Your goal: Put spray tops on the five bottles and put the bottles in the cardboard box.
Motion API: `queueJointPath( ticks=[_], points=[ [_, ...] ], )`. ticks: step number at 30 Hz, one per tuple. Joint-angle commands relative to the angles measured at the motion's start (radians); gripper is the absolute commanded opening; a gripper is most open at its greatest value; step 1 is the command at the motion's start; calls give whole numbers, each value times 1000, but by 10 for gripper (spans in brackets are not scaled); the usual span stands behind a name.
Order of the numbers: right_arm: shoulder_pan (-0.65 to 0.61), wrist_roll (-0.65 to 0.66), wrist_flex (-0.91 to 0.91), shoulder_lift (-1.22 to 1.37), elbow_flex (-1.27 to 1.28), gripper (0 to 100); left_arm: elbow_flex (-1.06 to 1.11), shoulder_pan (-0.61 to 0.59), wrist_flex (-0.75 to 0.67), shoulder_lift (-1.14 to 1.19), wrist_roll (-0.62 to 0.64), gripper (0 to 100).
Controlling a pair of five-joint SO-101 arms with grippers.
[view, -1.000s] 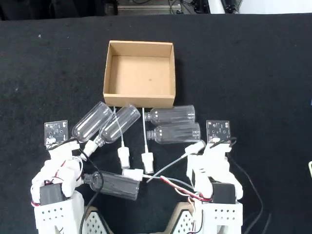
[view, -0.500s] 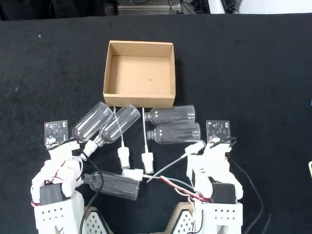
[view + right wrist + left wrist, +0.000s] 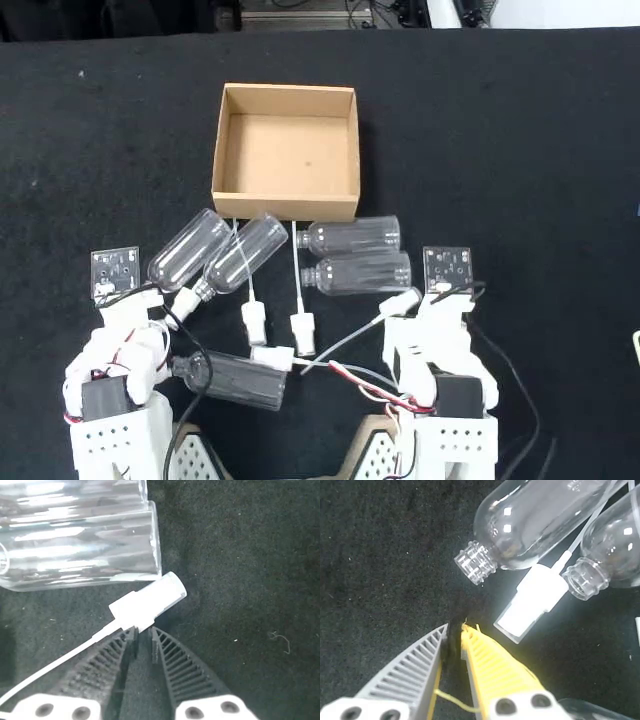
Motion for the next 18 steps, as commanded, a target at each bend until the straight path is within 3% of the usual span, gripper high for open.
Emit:
queueJointPath(
  ticks=[1, 18],
  points=[
    [8, 0, 23, -96, -2, 11, 22, -4, 20, -8, -6, 30],
    [8, -6, 23, -96, -2, 11, 22, -1, 20, -8, -6, 30]
  ],
)
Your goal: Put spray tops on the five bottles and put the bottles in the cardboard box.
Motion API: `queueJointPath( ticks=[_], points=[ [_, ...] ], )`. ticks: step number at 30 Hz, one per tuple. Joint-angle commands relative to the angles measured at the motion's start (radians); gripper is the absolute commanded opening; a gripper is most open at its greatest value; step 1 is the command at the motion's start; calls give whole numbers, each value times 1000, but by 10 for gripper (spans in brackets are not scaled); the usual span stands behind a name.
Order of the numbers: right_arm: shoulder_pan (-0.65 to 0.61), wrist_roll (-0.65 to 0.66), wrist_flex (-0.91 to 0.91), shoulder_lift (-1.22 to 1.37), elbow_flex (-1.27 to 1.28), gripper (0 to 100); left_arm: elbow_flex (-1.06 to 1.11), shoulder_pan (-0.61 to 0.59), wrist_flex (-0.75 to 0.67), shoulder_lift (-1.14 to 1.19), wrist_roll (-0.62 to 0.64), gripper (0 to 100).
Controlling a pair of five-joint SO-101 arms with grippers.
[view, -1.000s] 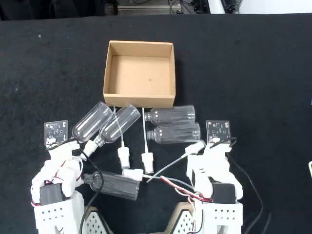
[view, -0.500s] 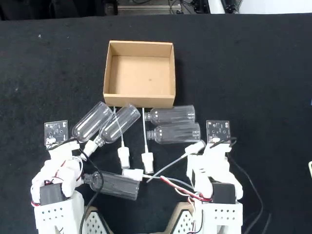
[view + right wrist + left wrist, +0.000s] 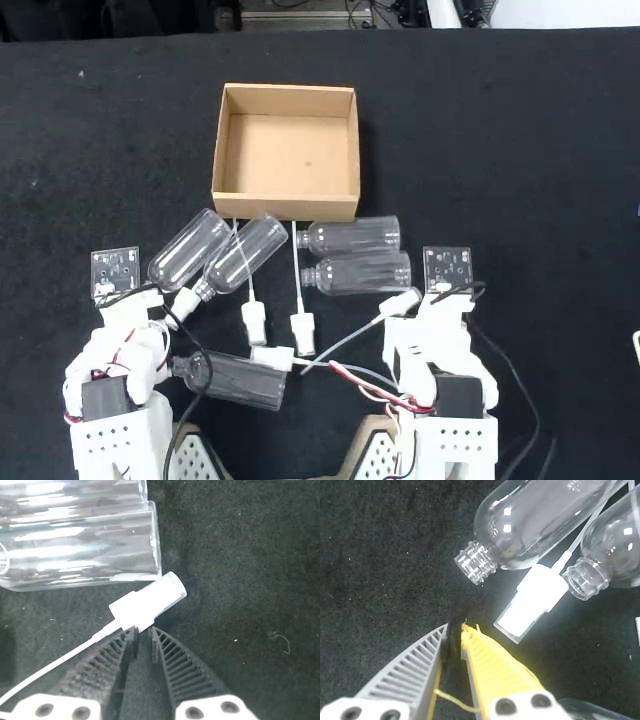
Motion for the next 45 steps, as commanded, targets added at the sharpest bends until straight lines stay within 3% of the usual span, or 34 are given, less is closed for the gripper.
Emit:
queueJointPath(
  ticks=[1, 7, 10, 17, 21, 27, 31, 37, 40, 45],
  points=[
    [8, -5, 23, -96, -2, 11, 22, -1, 20, -8, -6, 30],
    [8, 2, 15, -96, -2, 12, 22, -1, 18, -8, -11, 30],
    [15, 2, -97, -96, -5, 12, 8, -15, -48, -11, -15, 30],
    [97, 2, -450, -96, -7, 12, -42, -185, -241, -9, -270, 30],
    [196, 103, -526, -94, -45, 48, -87, -228, -252, -9, -285, 30],
    [226, 276, -282, -94, -321, 198, -216, -246, -253, -8, -282, 30],
    [219, 350, -126, -90, -535, 181, -306, -245, -256, -6, -189, 49],
    [219, 408, -77, -41, -737, 174, -352, -245, -256, -6, 2, 271],
    [203, 440, -77, 99, -811, 176, -348, -243, -253, -5, 23, 255],
    [43, 443, -20, 417, -986, 176, -236, -166, -259, -5, 25, 236]
  ],
)
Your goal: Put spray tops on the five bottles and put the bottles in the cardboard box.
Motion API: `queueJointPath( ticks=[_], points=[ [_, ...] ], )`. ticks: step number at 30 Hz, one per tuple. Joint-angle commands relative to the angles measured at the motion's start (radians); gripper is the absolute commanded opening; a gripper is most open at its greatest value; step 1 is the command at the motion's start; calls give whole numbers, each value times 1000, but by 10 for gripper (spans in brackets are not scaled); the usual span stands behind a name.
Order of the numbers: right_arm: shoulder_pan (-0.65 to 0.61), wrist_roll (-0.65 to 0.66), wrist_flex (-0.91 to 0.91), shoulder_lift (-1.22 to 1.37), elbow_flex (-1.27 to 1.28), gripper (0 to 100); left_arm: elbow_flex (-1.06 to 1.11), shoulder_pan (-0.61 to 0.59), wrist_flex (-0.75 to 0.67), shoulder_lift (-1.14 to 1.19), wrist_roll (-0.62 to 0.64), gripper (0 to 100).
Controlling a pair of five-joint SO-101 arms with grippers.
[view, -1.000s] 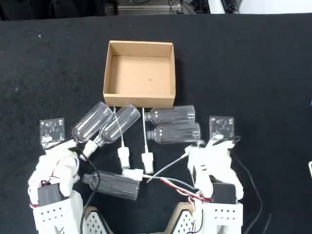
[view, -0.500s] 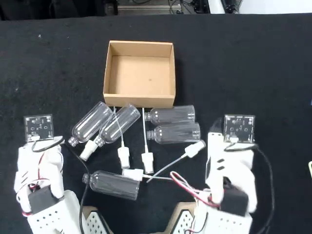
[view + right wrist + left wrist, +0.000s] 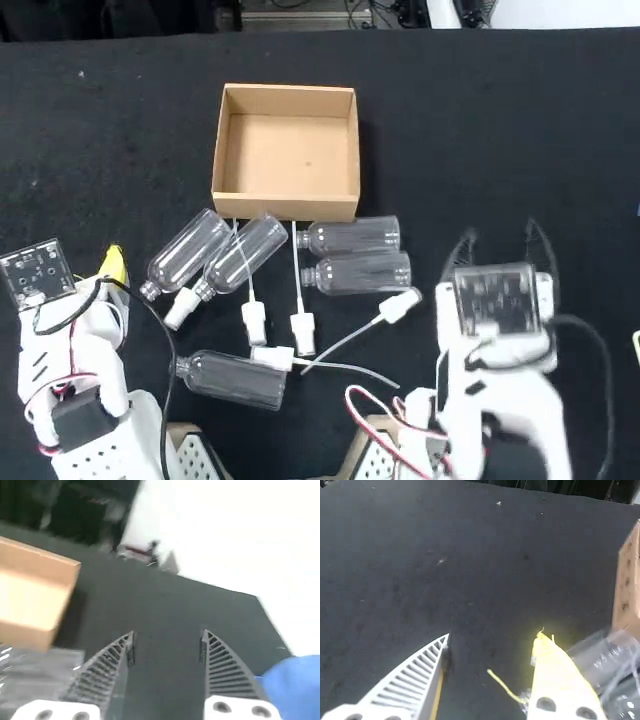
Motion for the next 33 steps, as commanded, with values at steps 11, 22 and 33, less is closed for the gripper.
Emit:
queueJointPath(
  ticks=[11, 22, 33],
  points=[
    [-434, 147, 252, 753, -325, 258, 162, 31, -23, -6, 157, 234],
    [-526, 629, 135, 980, -166, 300, 223, -30, -92, -6, 175, 234],
    [-522, 749, -29, 1216, -125, 300, 226, -30, -91, -6, 169, 234]
  ],
)
